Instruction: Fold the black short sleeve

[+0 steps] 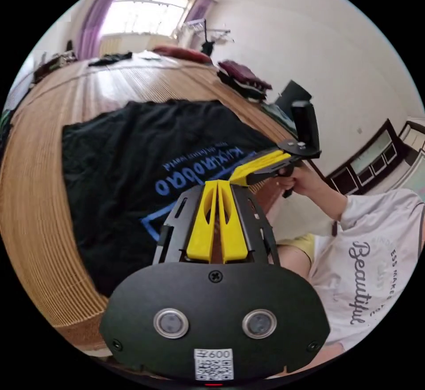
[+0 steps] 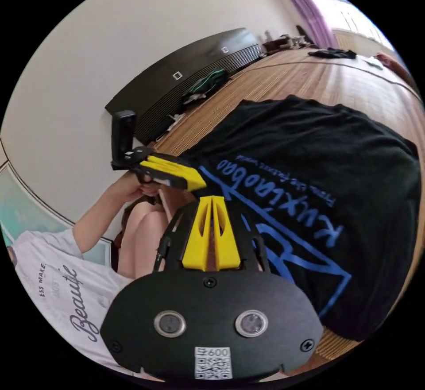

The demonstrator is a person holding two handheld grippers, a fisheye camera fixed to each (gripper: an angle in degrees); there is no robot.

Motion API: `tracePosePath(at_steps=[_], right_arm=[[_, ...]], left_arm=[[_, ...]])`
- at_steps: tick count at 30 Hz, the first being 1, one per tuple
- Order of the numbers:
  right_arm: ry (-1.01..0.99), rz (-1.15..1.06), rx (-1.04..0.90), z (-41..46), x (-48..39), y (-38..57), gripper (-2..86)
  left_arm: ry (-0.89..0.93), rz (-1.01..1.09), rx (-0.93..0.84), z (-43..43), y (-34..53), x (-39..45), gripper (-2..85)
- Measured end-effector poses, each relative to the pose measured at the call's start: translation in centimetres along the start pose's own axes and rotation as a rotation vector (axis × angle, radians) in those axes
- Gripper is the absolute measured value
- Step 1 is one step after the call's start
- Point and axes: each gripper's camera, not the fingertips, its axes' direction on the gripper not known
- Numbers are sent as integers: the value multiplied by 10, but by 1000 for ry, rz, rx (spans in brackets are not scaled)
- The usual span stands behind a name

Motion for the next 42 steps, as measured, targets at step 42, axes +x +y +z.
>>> tracePosePath(at_steps=[42], right_arm=[[-58,536,568,-490,51,135,-8]], left_arm=[[-243,-62,345,-335,239,75,123]])
